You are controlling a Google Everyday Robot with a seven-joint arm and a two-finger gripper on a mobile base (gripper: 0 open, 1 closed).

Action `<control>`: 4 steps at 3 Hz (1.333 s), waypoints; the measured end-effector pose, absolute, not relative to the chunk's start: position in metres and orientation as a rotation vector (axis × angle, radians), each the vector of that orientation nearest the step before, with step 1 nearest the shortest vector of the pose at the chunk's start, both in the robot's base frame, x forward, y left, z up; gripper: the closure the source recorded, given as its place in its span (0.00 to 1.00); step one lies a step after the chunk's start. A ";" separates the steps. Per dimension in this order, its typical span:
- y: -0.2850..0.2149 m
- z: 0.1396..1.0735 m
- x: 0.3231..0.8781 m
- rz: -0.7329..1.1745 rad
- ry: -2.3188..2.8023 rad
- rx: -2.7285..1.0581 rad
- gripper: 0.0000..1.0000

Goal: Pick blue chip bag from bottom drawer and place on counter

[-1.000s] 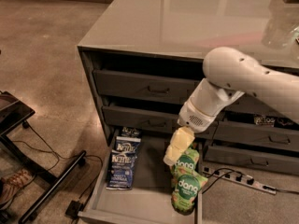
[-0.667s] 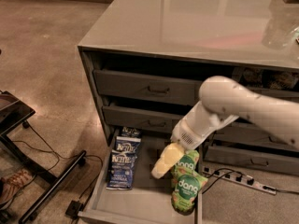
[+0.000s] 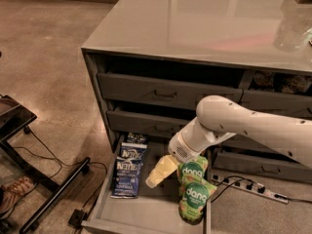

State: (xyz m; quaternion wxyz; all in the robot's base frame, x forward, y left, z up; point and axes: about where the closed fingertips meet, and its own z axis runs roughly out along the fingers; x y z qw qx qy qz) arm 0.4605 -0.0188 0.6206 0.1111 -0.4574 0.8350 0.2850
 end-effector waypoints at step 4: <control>0.037 0.544 0.468 1.042 2.340 -0.916 0.00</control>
Offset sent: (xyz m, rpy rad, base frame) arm 0.0272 0.0382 -0.0499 0.2643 -0.0219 -0.1458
